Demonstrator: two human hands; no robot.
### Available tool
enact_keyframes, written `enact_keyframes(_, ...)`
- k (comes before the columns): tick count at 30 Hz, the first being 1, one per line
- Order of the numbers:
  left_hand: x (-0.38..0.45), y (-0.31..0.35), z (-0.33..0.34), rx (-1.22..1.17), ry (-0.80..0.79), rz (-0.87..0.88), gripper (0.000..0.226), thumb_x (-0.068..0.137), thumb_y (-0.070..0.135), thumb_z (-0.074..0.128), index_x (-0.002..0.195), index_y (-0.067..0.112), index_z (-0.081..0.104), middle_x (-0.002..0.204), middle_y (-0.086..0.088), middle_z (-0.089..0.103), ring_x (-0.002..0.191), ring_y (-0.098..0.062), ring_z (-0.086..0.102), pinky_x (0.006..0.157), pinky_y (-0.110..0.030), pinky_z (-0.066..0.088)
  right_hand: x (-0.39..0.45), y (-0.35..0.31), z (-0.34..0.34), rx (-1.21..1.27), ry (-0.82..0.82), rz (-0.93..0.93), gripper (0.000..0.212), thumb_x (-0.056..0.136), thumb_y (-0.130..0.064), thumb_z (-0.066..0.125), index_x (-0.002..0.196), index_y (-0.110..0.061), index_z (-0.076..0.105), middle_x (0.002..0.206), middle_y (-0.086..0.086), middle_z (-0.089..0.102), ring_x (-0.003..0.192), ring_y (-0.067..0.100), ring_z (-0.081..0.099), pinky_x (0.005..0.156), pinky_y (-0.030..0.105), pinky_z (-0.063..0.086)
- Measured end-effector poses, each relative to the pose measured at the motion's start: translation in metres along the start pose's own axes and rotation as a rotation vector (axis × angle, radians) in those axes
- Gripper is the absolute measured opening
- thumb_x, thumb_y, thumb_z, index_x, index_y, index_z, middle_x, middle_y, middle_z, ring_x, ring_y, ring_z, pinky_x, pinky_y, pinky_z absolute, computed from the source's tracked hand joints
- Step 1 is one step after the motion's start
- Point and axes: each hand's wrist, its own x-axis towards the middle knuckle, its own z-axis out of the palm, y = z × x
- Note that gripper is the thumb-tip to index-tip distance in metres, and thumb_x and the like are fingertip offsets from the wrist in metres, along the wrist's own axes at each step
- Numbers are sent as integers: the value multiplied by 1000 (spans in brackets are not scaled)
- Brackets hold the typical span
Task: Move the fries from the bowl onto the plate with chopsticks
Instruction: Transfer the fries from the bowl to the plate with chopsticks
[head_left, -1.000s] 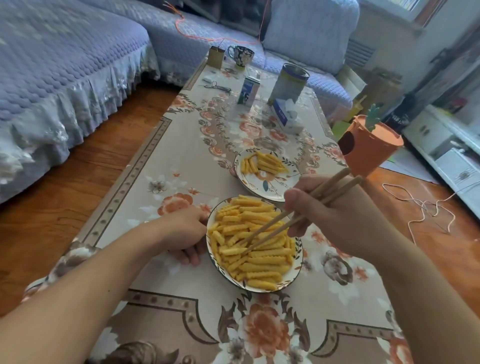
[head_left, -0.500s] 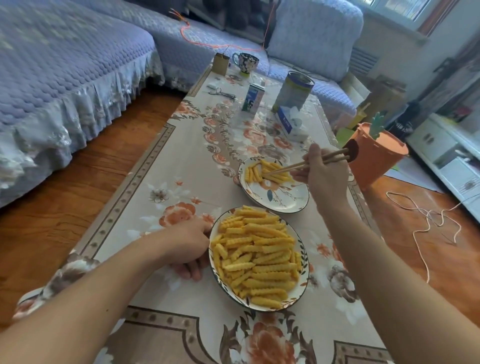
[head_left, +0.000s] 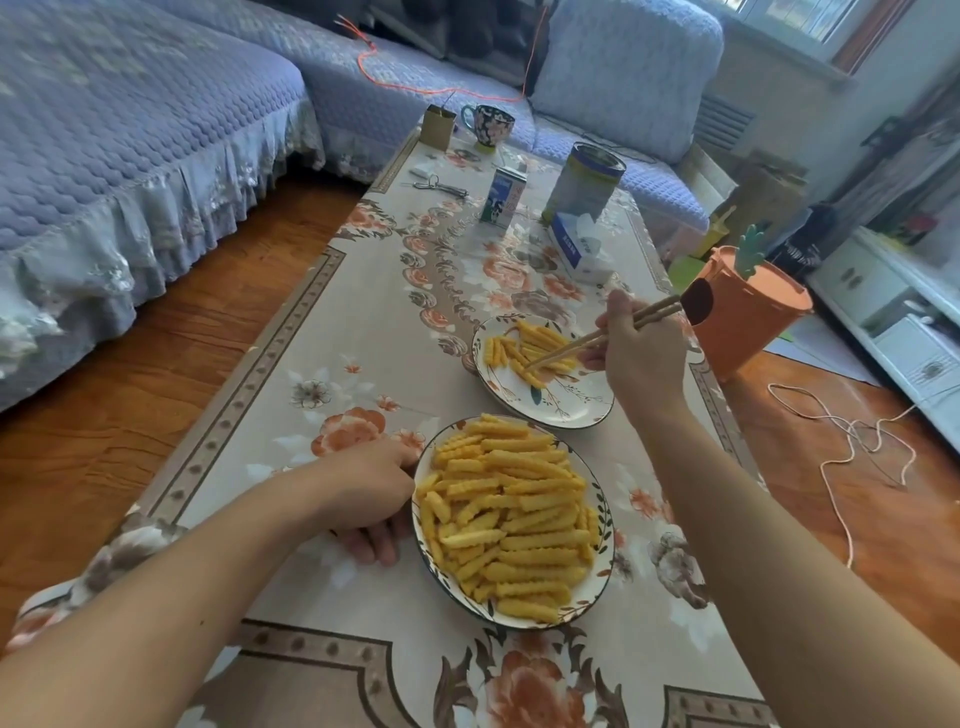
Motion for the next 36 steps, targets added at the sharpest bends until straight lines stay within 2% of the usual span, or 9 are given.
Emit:
enact_keyframes(7,-5,2,3,-8,16,13,21,96,27,57,113,24,71,84,-12,71,62,-26,73,60,-37,62,-11,0,-3,8,-60,18,38,105,-35,55,82,-8,67,67,16,72,57,29,74,65,53,64)
enact_keyframes(11,-6,2,2,-11,13,13,21,97,26,57,113,21,71,83,-13,71,64,-27,74,67,-43,64,-21,-27,-34,208,-46,58,38,107,-30,52,83,-3,65,57,8,70,52,25,71,57,40,64)
enact_keyframes(13,-7,3,2,-5,14,12,20,97,26,57,112,22,70,84,-13,72,64,-27,74,67,-44,64,-34,-43,-57,280,-197,74,40,107,-30,49,85,1,63,59,11,70,53,26,71,56,37,63)
enact_keyframes(17,-4,3,2,3,17,-3,22,97,24,57,114,22,69,83,-13,72,63,-27,74,64,-42,64,-69,-60,-80,179,-561,36,46,95,-38,51,83,5,63,65,23,68,59,40,70,60,46,63)
enact_keyframes(22,-5,1,3,-2,29,12,20,96,25,58,110,25,71,85,-12,72,63,-26,74,61,-37,63,-94,-59,-78,116,-624,-38,43,91,-36,58,83,6,66,69,32,68,58,43,70,60,50,63)
enact_keyframes(25,-4,0,4,-5,22,21,19,96,25,59,112,26,70,86,-13,71,62,-25,74,59,-36,61,-91,-59,-84,72,-599,-58,36,93,-29,59,84,5,67,63,21,69,56,38,71,58,43,64)
enact_keyframes(27,-3,0,5,0,18,23,19,95,26,60,112,25,69,85,-13,71,61,-25,73,58,-35,61,-81,-58,-86,133,-505,-68,33,100,-21,56,85,7,66,61,18,68,54,35,69,55,39,62)
enact_keyframes(31,-2,-1,4,-4,17,11,19,95,27,60,112,26,69,84,-12,73,63,-26,74,60,-37,62,-48,-38,-70,146,-210,-55,33,106,-21,54,89,4,67,66,17,71,55,28,71,56,35,63)
enact_keyframes(36,-2,0,4,-2,13,5,21,96,24,55,113,26,68,84,-11,72,63,-26,74,62,-38,62,-22,-4,-31,90,-85,-18,32,105,-25,56,89,0,70,74,24,72,55,22,72,58,34,64)
